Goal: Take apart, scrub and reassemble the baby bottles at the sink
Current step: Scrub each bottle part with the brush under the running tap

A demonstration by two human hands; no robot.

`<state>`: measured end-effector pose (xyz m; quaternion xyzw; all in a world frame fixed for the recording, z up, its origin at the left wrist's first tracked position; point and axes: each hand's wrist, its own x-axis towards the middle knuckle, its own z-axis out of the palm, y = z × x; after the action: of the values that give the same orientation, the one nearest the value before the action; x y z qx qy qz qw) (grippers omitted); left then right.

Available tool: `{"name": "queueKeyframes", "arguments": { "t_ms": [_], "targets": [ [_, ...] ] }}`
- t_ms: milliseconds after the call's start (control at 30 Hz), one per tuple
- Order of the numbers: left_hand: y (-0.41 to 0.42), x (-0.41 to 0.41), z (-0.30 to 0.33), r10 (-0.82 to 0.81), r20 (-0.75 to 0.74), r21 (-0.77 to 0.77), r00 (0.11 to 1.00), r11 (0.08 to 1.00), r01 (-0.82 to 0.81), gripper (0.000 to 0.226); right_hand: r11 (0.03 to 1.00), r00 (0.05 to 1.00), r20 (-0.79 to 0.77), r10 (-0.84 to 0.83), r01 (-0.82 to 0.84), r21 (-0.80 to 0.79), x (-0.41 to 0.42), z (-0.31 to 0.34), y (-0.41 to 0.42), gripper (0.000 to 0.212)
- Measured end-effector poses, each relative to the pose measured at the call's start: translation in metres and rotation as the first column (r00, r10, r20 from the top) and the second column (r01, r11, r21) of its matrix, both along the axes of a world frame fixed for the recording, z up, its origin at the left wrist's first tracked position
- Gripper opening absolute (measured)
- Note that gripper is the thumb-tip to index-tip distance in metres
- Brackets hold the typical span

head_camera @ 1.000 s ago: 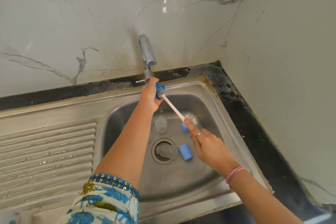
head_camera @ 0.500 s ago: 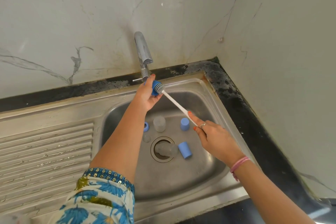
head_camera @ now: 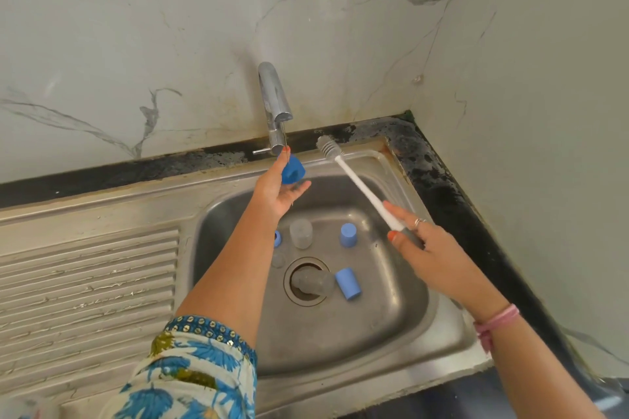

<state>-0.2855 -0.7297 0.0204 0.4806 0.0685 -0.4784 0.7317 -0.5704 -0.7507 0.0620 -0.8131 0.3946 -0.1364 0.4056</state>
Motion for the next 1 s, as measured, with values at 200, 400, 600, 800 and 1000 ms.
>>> {"name": "queueKeyframes", "arguments": {
  "t_ms": [200, 400, 600, 800, 1000],
  "targets": [
    [-0.009, -0.018, 0.006, 0.031, -0.138, -0.128, 0.990, 0.991, -0.049, 0.029, 0.999, 0.995, -0.092, 0.038, -0.040, -0.020, 0.039, -0.003, 0.030, 0.049],
    [-0.008, -0.021, 0.004, 0.122, -0.093, -0.062, 0.988, 0.990, -0.128, 0.031, 0.997, 0.995, -0.082, 0.048, -0.053, -0.056, 0.050, -0.008, 0.053, 0.050],
    [-0.004, -0.011, 0.001, 0.178, -0.082, -0.016, 0.981, 0.984, -0.180, 0.024, 0.983, 0.982, -0.154, 0.112, -0.132, -0.131, 0.059, -0.002, 0.067, 0.051],
    [-0.003, -0.021, -0.001, 0.109, -0.073, -0.012, 0.991, 0.994, -0.110, 0.045, 0.986, 0.984, -0.159, 0.075, -0.097, -0.133, 0.076, 0.008, 0.052, 0.050],
    [-0.002, -0.012, -0.001, 0.169, -0.094, -0.022, 0.981, 0.985, -0.172, 0.036, 0.966, 0.962, -0.239, 0.132, -0.179, -0.187, 0.064, 0.008, 0.080, 0.054]
  ]
}}
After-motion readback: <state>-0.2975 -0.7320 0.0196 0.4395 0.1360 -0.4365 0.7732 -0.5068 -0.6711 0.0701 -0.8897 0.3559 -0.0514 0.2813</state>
